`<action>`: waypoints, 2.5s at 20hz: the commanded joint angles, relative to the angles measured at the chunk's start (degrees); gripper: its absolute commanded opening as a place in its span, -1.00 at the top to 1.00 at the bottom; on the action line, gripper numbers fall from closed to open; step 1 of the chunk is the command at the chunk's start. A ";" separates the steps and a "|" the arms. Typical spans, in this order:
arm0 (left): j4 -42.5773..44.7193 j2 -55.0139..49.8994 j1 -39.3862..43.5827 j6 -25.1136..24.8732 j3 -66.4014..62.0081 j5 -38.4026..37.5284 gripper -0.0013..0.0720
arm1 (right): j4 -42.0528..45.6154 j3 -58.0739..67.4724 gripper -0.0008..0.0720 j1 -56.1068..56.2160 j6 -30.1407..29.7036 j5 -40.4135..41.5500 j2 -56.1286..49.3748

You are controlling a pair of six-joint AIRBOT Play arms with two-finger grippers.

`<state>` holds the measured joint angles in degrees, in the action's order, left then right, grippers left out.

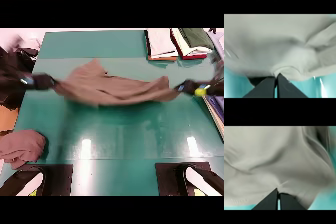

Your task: Fold the shirts.

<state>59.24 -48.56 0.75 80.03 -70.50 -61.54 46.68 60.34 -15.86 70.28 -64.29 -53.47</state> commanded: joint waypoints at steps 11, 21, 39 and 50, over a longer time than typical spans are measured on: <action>15.15 6.36 0.02 4.28 -46.40 1.25 0.91 | 10.47 55.41 0.94 0.42 7.02 -13.70 3.04; 9.07 -23.19 0.02 5.44 -28.39 -9.66 0.90 | 10.54 43.50 0.94 0.44 8.28 -24.13 -21.97; 10.03 -46.14 0.02 0.44 -20.06 -5.68 0.90 | 22.49 27.56 0.93 8.83 6.97 -7.98 -36.13; 25.73 -37.86 0.02 3.50 -12.59 -14.40 -0.53 | 21.84 21.09 -0.01 10.29 9.60 -8.61 -26.69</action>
<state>78.67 -90.56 0.78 82.96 -84.99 -71.90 68.40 82.41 -5.72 79.44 -70.04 -83.96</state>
